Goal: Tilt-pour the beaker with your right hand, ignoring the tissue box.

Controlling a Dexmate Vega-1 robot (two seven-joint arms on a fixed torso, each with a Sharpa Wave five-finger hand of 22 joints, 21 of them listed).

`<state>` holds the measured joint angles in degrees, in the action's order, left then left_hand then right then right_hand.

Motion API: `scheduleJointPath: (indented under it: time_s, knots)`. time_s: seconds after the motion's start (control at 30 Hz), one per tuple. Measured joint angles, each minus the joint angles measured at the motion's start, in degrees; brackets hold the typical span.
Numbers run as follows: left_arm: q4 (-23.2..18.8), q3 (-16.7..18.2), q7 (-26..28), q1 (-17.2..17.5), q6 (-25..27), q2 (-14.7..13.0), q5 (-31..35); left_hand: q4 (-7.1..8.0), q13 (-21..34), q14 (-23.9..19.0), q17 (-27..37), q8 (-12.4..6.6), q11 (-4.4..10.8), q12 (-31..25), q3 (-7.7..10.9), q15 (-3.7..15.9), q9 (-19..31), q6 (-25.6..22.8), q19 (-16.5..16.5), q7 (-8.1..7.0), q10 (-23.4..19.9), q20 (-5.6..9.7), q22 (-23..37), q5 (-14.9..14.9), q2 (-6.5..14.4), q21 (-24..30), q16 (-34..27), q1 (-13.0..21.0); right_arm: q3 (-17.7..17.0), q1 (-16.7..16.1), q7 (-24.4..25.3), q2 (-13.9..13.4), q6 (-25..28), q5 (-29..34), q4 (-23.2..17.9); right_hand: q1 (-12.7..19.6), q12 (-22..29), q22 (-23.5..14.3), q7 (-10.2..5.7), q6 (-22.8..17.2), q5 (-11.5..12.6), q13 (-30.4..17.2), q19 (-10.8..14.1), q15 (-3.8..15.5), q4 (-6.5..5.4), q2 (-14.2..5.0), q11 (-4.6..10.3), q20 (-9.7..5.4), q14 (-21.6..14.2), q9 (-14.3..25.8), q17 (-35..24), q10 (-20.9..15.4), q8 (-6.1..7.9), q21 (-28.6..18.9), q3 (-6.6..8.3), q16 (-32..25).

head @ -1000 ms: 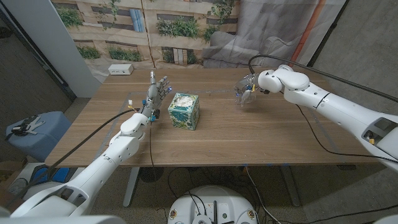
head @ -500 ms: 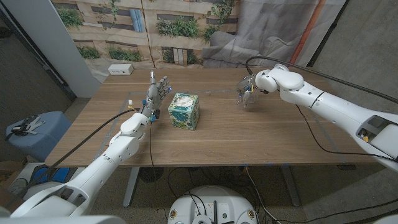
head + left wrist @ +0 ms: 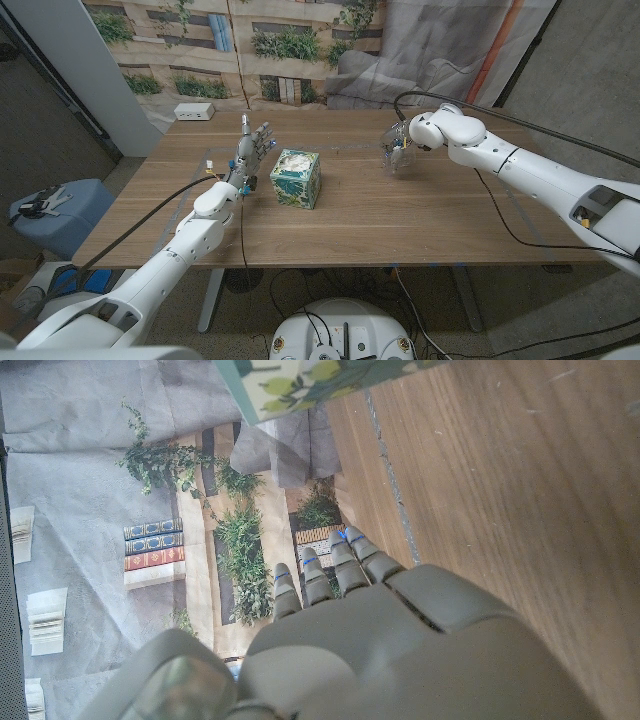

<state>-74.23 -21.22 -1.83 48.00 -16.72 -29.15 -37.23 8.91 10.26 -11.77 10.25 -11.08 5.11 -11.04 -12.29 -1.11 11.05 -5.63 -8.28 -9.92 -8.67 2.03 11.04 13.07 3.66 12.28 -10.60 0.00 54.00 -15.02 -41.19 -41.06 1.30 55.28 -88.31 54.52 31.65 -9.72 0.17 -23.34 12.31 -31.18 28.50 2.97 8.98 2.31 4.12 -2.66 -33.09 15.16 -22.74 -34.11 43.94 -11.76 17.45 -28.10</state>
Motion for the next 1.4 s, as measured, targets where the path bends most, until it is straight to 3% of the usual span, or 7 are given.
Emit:
scheduleJointPath:
  time_s: [0.37,0.83,0.9,1.03,1.1,1.4]
  knots:
    - [0.0,0.0,0.0,0.0,0.0,0.0,0.0,0.00,0.0,0.0,0.0,0.00,0.00,0.0,0.00,0.00,0.0,0.0,0.0,0.00,0.0,0.00,0.0,0.0,0.0,0.0,0.0,0.0,-0.2,-0.8,0.3,-0.2,0.8,0.4,-1.2,0.0,-0.2,0.0,0.00,0.0,0.0,-0.3,0.0,0.12,0.00,0.00,-0.03,0.00,-0.5,-0.3,0.0,-0.6,-0.01,0.0,0.00,0.0]
    - [0.0,0.0,0.0,0.0,0.0,0.0,0.0,0.00,0.0,0.0,0.0,0.00,0.00,0.0,0.00,0.00,0.0,0.0,0.0,0.00,0.0,0.00,0.0,0.0,0.0,0.0,0.0,0.0,-3.5,-3.4,2.0,-1.4,1.6,-1.6,-2.9,0.0,0.0,0.0,0.24,-0.2,0.0,-0.5,0.0,0.34,0.19,0.00,-0.02,0.00,-0.7,-0.3,-0.3,-0.6,0.38,0.0,0.19,0.0]
    - [0.0,0.0,0.0,0.0,0.0,0.0,0.0,0.00,0.0,0.0,0.0,0.00,0.00,0.0,0.00,0.00,0.0,0.0,0.0,0.00,0.0,0.00,0.0,0.0,0.0,0.0,0.0,0.0,-4.2,-3.8,4.3,-1.6,2.1,-5.7,-3.0,0.0,0.0,0.0,0.24,-0.2,0.0,-0.6,0.2,0.42,0.19,0.00,-0.02,-0.22,-0.8,-0.3,-0.3,-0.6,0.38,0.0,0.19,0.0]
    - [0.0,0.0,0.0,0.0,0.0,0.0,0.0,0.00,0.0,0.0,0.0,0.00,0.00,0.0,0.00,0.00,0.0,0.0,0.0,0.00,0.0,0.00,0.0,0.0,0.0,0.0,0.0,0.0,-5.1,-4.5,4.3,-1.8,2.1,-5.7,-3.0,0.0,0.0,0.0,0.24,-0.2,0.0,-0.8,0.8,0.42,0.19,0.00,-0.02,0.00,-0.8,-0.5,-0.6,-0.6,0.37,0.0,0.19,0.4]
    - [0.0,0.0,0.0,0.0,0.0,0.0,0.0,0.00,0.0,0.0,0.0,0.00,0.00,0.0,0.00,0.00,0.0,0.0,0.0,0.00,0.0,0.00,0.0,0.0,0.0,0.0,0.0,0.0,-5.8,-5.1,5.9,-1.9,2.1,-9.7,-2.9,0.0,0.0,0.0,0.24,-0.2,0.0,-0.8,0.8,0.42,0.19,0.00,-0.02,0.00,-0.8,-0.5,-0.6,-0.6,0.37,0.0,0.19,0.4]
    - [0.0,0.0,0.0,0.0,0.0,0.0,0.0,0.00,0.0,0.0,0.0,0.00,0.00,0.0,0.00,0.00,0.0,0.0,0.0,0.00,0.0,0.00,0.0,0.0,0.0,0.0,0.0,0.0,-8.3,-7.2,10.0,-2.2,2.1,-16.9,-1.7,0.0,-0.1,0.0,0.23,-0.2,0.0,-0.8,1.6,0.42,0.18,0.00,-0.02,0.10,-0.8,-0.5,-0.8,-0.6,0.29,0.0,0.18,0.4]
